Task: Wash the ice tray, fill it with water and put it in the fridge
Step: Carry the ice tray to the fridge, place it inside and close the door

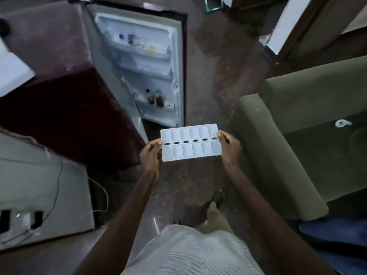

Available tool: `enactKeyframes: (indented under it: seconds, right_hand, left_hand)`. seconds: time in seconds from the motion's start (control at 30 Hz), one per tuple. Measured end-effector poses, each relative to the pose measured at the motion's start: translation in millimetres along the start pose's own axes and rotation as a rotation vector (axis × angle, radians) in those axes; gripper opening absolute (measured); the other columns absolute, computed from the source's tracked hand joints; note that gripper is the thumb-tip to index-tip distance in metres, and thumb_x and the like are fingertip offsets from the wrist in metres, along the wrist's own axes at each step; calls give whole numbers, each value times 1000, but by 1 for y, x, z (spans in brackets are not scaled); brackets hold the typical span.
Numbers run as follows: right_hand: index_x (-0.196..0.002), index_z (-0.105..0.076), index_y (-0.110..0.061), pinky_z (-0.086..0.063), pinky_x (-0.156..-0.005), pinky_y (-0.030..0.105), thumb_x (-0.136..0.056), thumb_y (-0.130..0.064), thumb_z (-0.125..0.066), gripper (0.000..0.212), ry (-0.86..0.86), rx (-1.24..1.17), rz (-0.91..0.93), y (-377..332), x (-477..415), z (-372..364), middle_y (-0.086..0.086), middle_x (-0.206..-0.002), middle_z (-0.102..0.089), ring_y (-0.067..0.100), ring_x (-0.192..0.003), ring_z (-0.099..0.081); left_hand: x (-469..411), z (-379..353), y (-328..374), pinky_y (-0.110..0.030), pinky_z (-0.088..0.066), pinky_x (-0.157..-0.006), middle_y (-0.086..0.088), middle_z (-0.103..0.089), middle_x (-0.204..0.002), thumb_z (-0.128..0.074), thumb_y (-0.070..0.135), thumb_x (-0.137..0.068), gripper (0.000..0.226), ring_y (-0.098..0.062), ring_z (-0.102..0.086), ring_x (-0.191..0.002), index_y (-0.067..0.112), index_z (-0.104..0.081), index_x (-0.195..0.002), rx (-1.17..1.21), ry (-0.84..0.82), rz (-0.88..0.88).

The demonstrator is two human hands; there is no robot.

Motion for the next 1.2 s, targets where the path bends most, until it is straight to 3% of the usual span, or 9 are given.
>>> enactKeyframes:
  seconds: [0.1,0.2,0.27,0.43,0.53,0.6,0.73,1.07,1.2]
  right_hand:
    - [-118,-77,-8,-51,-82,7,-101,-20,-66,24,42,-32,8,-3,-76,23,-7,-105,-75,-2,-91,-68]
    - [-119,-76,-6,-58,-93,32,-102,-20,-65,25,42,-60,-39,-6,-152,45,3,-113,-77,19,-104,-72]
    - [-120,-76,-6,-59,-95,38,-103,-22,-64,26,48,-62,-57,-10,-194,61,5,-114,-77,22,-107,-73]
    - [-121,-76,-8,-55,-77,9,-103,-25,-63,28,56,-24,-60,-21,-302,82,4,-114,-78,10,-95,-71]
    - [-120,-77,-8,-60,-83,24,-103,-23,-63,27,80,-63,-85,-24,-365,82,2,-108,-78,8,-93,-73]
    - [-121,-76,-9,-60,-84,24,-102,-24,-63,27,98,-62,-93,-25,-408,76,-2,-106,-77,0,-89,-71]
    - [-119,-78,-9,-59,-94,38,-101,-25,-65,28,166,-30,-85,-30,-491,64,4,-113,-78,18,-104,-72]
    - [-124,-75,-8,-59,-91,40,-102,-27,-63,32,315,-110,-129,-68,-670,53,7,-117,-77,20,-105,-72]
    - [-122,-76,-7,-55,-82,17,-101,-23,-64,29,436,-127,-120,-75,-734,57,4,-114,-78,16,-101,-71]
  left_hand:
    - [-40,-72,2,-31,-59,-67,-8,-74,-87,-72,11,-94,5,-18,-68,-74,15,-75,-93,2,-30,6]
    - [-75,-146,5,-27,-56,-60,-3,-73,-81,-72,11,-95,8,-13,-67,-66,16,-73,-89,-16,-63,8]
    - [-95,-190,8,-28,-54,-62,-4,-70,-79,-72,11,-94,8,-13,-64,-65,14,-72,-87,-34,-60,8]
    - [-147,-286,21,-44,-48,-76,-18,-65,-90,-72,10,-95,9,-28,-57,-81,2,-73,-100,1,-26,20]
    - [-184,-335,29,-43,-50,-76,-15,-68,-93,-72,13,-95,13,-29,-60,-84,3,-74,-104,-16,-27,18]
    - [-216,-364,37,-38,-53,-70,-11,-70,-90,-72,14,-95,8,-25,-63,-79,8,-74,-99,-24,-38,6]
    - [-289,-427,57,-28,-56,-59,-1,-73,-79,-71,13,-94,6,-11,-66,-67,14,-74,-90,-52,-93,-6]
    - [-449,-596,143,-28,-51,-59,-13,-70,-88,-68,12,-94,8,-21,-65,-73,5,-70,-98,-161,-273,-63]
    - [-501,-669,161,-24,-48,-53,-3,-71,-76,-68,8,-93,5,-13,-62,-61,10,-70,-89,-185,-314,-48]
Point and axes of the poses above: each hand's wrist, its own x-axis away from the middle knuckle, its own z-axis out of the back of the hand, y = z × x, the point moved 2 cm from there along -x, towards the middle knuckle
